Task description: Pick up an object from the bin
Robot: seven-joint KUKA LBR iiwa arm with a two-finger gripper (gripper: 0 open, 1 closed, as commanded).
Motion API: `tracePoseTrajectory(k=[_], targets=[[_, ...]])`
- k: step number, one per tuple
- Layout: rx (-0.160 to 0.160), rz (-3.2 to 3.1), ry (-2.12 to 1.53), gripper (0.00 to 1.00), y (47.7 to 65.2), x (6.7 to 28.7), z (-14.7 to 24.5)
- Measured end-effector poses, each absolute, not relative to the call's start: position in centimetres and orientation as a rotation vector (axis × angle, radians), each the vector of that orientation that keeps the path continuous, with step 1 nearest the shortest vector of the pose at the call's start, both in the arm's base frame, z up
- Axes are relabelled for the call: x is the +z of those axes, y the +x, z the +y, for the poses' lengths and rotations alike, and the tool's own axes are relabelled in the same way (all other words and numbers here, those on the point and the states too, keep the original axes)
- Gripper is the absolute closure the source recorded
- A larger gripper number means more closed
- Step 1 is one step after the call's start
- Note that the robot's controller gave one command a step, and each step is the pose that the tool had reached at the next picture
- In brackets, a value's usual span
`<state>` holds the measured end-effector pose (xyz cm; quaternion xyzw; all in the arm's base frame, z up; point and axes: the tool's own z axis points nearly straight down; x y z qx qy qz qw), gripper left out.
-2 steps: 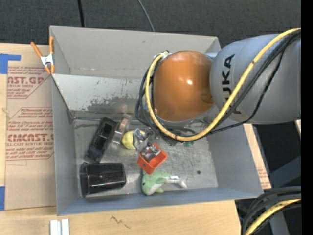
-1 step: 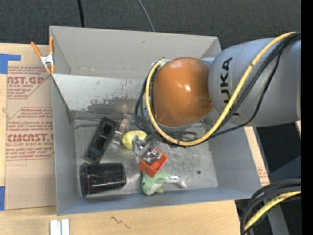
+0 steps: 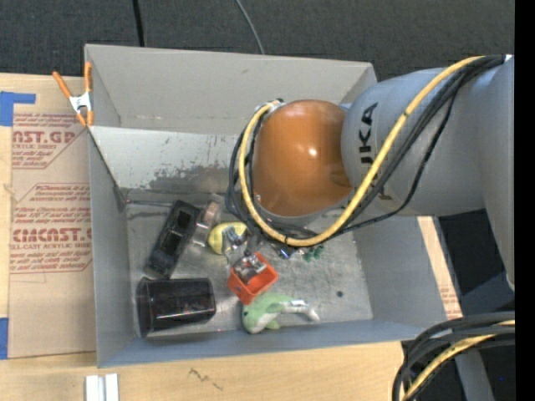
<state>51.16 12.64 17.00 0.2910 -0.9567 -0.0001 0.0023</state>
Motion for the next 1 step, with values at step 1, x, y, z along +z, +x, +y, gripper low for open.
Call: tracePoseTrajectory(k=[1], targets=[[-0.002, -2.978, 1.01, 1.0, 52.31, 18.58, 13.8]])
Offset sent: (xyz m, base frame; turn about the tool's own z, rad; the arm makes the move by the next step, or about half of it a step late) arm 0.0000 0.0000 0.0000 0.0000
